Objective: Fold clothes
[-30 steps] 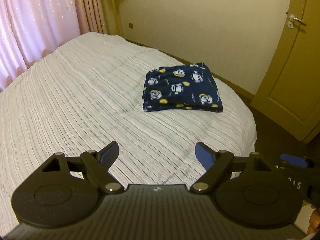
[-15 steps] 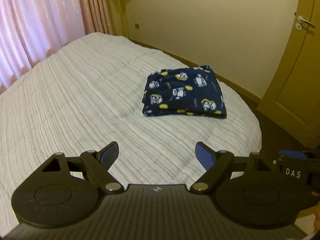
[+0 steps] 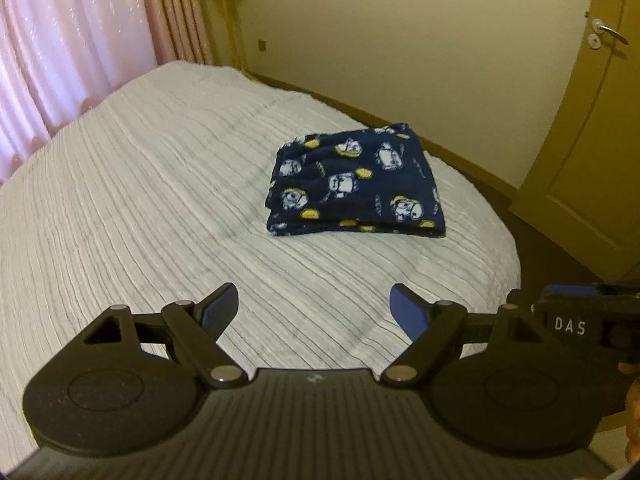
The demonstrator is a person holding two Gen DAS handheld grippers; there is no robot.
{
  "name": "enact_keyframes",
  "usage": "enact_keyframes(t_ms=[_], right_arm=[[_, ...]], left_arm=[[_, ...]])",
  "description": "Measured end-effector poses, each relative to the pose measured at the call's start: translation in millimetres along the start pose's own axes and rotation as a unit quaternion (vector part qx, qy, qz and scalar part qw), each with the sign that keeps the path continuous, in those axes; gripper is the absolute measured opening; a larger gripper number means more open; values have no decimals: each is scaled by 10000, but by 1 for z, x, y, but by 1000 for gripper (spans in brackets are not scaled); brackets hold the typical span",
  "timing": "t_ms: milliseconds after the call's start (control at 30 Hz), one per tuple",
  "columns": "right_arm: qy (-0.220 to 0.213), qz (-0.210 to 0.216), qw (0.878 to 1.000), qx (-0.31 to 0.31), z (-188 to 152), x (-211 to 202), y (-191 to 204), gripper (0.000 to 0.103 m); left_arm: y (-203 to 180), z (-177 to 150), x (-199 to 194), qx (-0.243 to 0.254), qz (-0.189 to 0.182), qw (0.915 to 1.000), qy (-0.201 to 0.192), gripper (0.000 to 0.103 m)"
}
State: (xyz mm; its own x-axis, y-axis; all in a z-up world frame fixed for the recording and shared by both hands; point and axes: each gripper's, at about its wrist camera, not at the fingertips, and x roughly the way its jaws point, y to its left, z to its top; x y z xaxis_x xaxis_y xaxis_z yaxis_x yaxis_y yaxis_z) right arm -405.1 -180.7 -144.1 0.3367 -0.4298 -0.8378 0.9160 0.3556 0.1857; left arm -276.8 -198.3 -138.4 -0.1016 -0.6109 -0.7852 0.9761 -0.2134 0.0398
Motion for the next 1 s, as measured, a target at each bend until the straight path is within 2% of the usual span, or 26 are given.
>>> enact_keyframes(t_ms=[567,1000], right_arm=[[477,130,9985,-219,24,49,9,42],[642,204,9968,-440,43,74,12,42]], left_arm=[[15,17,48,-231,111,9988,425,81],[15,33,74,-356,198,9977,537,81]])
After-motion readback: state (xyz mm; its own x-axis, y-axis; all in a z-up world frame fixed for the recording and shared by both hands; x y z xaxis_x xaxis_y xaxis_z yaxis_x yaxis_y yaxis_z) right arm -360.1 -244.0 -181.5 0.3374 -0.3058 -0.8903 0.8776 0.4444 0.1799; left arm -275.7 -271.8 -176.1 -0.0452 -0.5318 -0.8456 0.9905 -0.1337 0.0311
